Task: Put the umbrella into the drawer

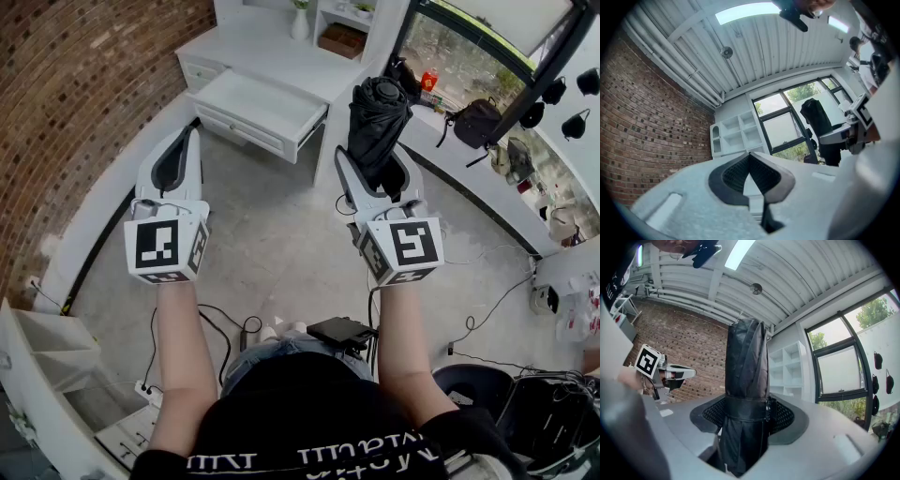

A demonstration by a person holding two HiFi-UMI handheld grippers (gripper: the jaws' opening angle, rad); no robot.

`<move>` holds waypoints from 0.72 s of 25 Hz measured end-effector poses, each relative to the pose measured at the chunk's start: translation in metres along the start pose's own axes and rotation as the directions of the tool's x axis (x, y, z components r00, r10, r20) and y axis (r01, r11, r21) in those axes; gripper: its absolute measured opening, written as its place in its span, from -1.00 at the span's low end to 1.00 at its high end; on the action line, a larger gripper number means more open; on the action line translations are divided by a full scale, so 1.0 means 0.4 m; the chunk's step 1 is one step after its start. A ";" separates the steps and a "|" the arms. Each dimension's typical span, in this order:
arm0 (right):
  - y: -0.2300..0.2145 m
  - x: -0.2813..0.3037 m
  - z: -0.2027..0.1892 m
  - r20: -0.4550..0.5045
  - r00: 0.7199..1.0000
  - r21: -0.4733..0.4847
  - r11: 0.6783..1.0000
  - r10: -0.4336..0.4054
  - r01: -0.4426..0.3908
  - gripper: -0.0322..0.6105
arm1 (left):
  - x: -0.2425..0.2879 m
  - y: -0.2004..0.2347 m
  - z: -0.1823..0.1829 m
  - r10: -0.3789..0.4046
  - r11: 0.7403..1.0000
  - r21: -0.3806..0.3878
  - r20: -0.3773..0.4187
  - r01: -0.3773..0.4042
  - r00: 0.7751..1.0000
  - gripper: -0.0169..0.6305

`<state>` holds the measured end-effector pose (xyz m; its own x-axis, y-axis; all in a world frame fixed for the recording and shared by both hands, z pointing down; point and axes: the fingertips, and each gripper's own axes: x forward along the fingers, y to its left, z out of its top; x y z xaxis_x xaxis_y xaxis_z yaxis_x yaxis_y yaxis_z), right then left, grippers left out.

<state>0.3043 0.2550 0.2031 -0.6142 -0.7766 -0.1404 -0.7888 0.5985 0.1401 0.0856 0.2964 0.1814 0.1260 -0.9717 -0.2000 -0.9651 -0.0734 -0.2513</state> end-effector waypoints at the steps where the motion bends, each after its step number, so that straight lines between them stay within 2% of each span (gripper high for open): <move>1: 0.000 -0.001 -0.001 -0.005 1.000 0.000 1.000 0.003 -0.003 -0.10 | 0.000 -0.004 0.003 0.001 1.000 0.005 -0.001 -0.001 1.000 -0.95; 7: -0.005 -0.015 0.007 -0.026 1.000 -0.011 1.000 0.016 -0.016 -0.10 | -0.002 -0.029 0.001 0.020 1.000 0.007 -0.015 -0.020 1.000 -0.95; 13: 0.001 -0.033 0.011 -0.022 0.998 -0.023 0.998 0.062 -0.063 -0.10 | -0.013 -0.043 -0.014 0.050 0.999 -0.007 -0.028 -0.050 0.998 -0.95; 18: 0.003 0.002 -0.011 -0.034 0.996 -0.022 0.997 0.079 -0.080 -0.10 | -0.002 -0.023 -0.047 0.069 0.997 -0.017 -0.041 -0.069 0.997 -0.95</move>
<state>0.3029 0.2542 0.2074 -0.6735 -0.7330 -0.0955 -0.7364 0.6541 0.1727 0.0903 0.2935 0.2017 0.0500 -0.9827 -0.1782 -0.9752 -0.0096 -0.2209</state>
